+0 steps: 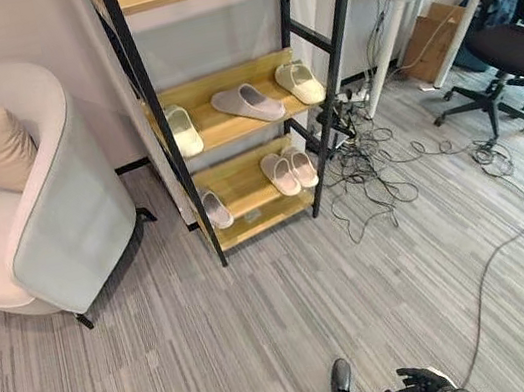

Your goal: Arrange the slippers neatly on the shoe rack.

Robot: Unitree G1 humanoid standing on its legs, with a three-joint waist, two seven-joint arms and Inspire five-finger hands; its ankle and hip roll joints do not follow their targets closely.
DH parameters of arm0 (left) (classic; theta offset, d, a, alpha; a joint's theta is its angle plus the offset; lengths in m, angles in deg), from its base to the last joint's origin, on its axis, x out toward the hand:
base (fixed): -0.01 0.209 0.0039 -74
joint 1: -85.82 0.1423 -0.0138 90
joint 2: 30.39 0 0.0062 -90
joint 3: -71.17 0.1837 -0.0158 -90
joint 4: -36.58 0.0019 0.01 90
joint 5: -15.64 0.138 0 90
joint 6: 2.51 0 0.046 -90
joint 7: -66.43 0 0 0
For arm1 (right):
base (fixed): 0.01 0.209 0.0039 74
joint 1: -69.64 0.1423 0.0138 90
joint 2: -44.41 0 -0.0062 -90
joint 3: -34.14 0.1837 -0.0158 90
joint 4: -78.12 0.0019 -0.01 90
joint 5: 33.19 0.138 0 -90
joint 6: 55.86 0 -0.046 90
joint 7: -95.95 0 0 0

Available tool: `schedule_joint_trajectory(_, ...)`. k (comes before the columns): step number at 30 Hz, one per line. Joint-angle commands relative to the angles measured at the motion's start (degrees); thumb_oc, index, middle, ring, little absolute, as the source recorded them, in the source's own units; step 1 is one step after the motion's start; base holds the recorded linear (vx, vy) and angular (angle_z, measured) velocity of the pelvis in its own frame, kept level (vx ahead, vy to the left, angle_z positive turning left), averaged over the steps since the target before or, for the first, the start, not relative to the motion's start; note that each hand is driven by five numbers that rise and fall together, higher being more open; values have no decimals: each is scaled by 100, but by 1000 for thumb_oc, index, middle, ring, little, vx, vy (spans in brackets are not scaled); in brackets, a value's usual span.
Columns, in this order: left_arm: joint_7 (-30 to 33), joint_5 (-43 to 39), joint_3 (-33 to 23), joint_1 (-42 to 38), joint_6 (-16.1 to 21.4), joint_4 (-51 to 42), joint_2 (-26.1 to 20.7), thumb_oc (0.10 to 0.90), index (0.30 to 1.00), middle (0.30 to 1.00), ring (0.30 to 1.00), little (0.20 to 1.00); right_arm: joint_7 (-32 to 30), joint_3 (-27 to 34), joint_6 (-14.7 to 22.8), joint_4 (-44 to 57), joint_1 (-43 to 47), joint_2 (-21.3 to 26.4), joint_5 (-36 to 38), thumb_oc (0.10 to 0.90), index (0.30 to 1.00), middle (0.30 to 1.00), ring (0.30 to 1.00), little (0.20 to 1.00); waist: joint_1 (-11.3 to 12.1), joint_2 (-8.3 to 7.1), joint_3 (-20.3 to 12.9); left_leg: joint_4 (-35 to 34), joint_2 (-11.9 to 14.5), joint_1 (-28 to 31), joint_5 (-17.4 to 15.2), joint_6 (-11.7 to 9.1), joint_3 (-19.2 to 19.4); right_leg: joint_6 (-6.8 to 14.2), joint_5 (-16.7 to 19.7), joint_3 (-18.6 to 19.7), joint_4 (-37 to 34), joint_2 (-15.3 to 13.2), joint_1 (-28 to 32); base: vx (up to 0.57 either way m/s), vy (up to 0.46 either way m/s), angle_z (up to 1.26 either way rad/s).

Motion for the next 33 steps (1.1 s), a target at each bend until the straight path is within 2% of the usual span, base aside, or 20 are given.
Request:
schedule_joint_trajectory(1, 80, 158, -112, -151, 140, 46, 57, 800, 900, 900, 900, 900, -37, -248, 16, -261, -2, 312, -158, 800, 900, 900, 900, 900, 149, -10, -147, 783, 550, -685, -65, -408, -487, 693, -555, 196, -154, 39, 587, 265, -292, 35)
schedule_joint_trajectory(3, 91, 149, -104, -181, 144, 22, 54, 800, 900, 900, 900, 900, -52, -261, 6, -264, 30, 325, -144, 800, 900, 900, 900, 900, 175, -34, -95, 1210, 575, -903, 84, -486, -480, 648, -605, 196, -178, 45, 696, 112, -227, -3)
schedule_joint_trajectory(4, 121, 112, -46, -270, 154, -36, 53, 800, 900, 900, 900, 900, -82, -298, 17, -252, 75, 347, -87, 800, 900, 900, 900, 900, 252, -138, 55, 2047, 574, -1460, 421, -550, -575, 541, -714, 278, -218, 37, 858, 47, -223, -25)
schedule_joint_trajectory(5, 130, 74, -18, -308, 161, -92, 56, 800, 900, 900, 900, 900, -101, -310, 23, -239, 95, 348, -35, 800, 900, 900, 900, 900, 293, -189, 124, 2369, 635, -1716, 566, -546, -564, 482, -771, 296, -218, 36, 924, 92, -282, -22)
schedule_joint_trajectory(7, 142, 46, -6, -323, 157, -107, 52, 800, 900, 900, 900, 900, -105, -306, 16, -243, 105, 356, -2, 800, 900, 900, 900, 900, 310, -224, 134, 2514, 698, -1844, 615, -528, -535, 433, -820, 291, -208, 53, 961, 113, -143, -11)
schedule_joint_trajectory(9, 138, 15, 41, -321, 152, -140, 60, 800, 900, 900, 900, 900, -100, -318, 4, -255, 76, 367, 22, 800, 900, 900, 900, 900, 344, -265, 133, 2436, 770, -1977, 563, -472, -464, 392, -931, 261, -211, 63, 1087, 163, -111, 2)
schedule_joint_trajectory(10, 131, 29, 62, -319, 151, -139, 69, 800, 900, 900, 900, 900, -100, -306, -2, -261, 55, 372, 37, 800, 900, 900, 900, 900, 351, -262, 101, 2235, 707, -1982, 463, -438, -454, 391, -978, 253, -220, 100, 1136, 242, -87, 6)
schedule_joint_trajectory(11, 108, 68, 82, -288, 140, -110, 87, 800, 900, 900, 900, 900, -92, -293, 3, -276, 23, 391, 28, 800, 900, 900, 900, 900, 356, -225, 16, 1729, 486, -1959, 292, -376, -415, 424, -1068, 241, -267, 183, 1270, 336, -102, 14)
schedule_joint_trajectory(12, 90, 84, 82, -266, 138, -102, 95, 800, 900, 900, 900, 900, -84, -286, 15, -276, 1, 395, 28, 800, 900, 900, 900, 900, 372, -162, 1, 1290, 385, -1953, 435, -365, -359, 441, -1121, 204, -300, 257, 1374, 263, -64, 24)
schedule_joint_trajectory(13, 90, 84, 82, -265, 138, -102, 95, 800, 900, 900, 900, 900, -84, -286, 15, -276, 1, 395, 28, 800, 900, 900, 900, 900, 373, -163, 6, 1284, 385, -1944, 438, -365, -359, 441, -1121, 204, -301, 256, 1380, 248, -39, 30)
schedule_joint_trajectory(14, 69, 130, 76, -249, 134, -105, 84, 800, 900, 900, 900, 900, -86, -273, 35, -273, -12, 389, 14, 800, 900, 900, 900, 900, 417, -70, -28, 799, 200, -2067, 745, -295, -282, 435, -1199, 247, -337, 428, 1510, 233, -42, 20)
schedule_joint_trajectory(17, 58, 191, 47, -205, 141, -109, 84, 800, 900, 900, 900, 900, -110, -275, 69, -268, -16, 357, -17, 800, 900, 900, 900, 900, 548, -4, -43, 504, -101, -2272, 1096, -262, -255, 421, -1318, 440, -378, 654, 1756, 265, -46, 1)
schedule_joint_trajectory(20, 34, 180, -15, -111, 123, -88, 100, 800, 900, 900, 900, 900, -95, -294, 46, -299, -31, 312, -147, 800, 900, 900, 900, 900, 686, 57, -147, 275, -113, -2171, 1172, -177, -261, 431, -1555, 534, -363, 751, 2044, 255, 19, -11)
schedule_joint_trajectory(24, 3, 205, -67, -28, 85, -22, 90, 800, 900, 900, 900, 900, -68, -295, 36, -335, -102, 266, -299, 800, 900, 900, 900, 900, 785, 36, -277, 153, -120, -1953, 1122, -75, -204, 519, -1709, 437, 27, 592, 2131, 220, 48, -26)
schedule_joint_trajectory(25, -5, 173, -103, -42, 70, -16, 61, 800, 900, 900, 900, 900, -22, -314, 41, -289, -38, 239, -335, 800, 900, 900, 900, 900, 804, 112, -251, 118, -41, -1770, 1021, -10, -226, 651, -1644, 381, 966, 403, 1732, 212, 89, -32)
schedule_joint_trajectory(27, 0, 182, -80, -80, 63, 6, 32, 800, 900, 900, 900, 900, -4, -339, 50, -218, 32, 232, -350, 800, 900, 900, 900, 900, 727, 227, -186, 133, 53, -1644, 966, 47, -280, 821, -1383, 318, 1906, 236, 1168, 128, 53, -40)
schedule_joint_trajectory(28, 0, 182, -81, -81, 63, 7, 33, 800, 900, 900, 900, 900, -4, -339, 49, -218, 34, 232, -350, 800, 900, 900, 900, 900, 728, 216, -194, 137, 41, -1659, 966, 51, -275, 825, -1405, 325, 1950, 220, 1134, 162, -1, -14)
schedule_joint_trajectory(29, 17, 180, -25, -119, 65, -8, 11, 800, 900, 900, 900, 900, -9, -371, 47, -184, 49, 217, -344, 800, 900, 900, 900, 900, 645, 294, -161, 123, 113, -1496, 905, 61, -364, 724, -1360, 286, 2111, 125, 836, 125, -11, 10)
schedule_joint_trajectory(31, 27, 163, -6, -157, 79, -11, -3, 800, 900, 900, 900, 900, -22, -360, 40, -159, 50, 211, -327, 800, 900, 900, 900, 900, 591, 320, -150, 90, 145, -1412, 868, 33, -402, 642, -1384, 240, 1913, 85, 712, 208, -79, 21)
schedule_joint_trajectory(33, 66, 152, 34, -260, 90, -24, -22, 800, 900, 900, 900, 900, -24, -343, -16, -169, 59, 213, -291, 800, 900, 900, 900, 900, 437, 301, -111, 37, 182, -1311, 845, -71, -360, 670, -1164, 324, 938, -41, 582, 262, -208, 31)
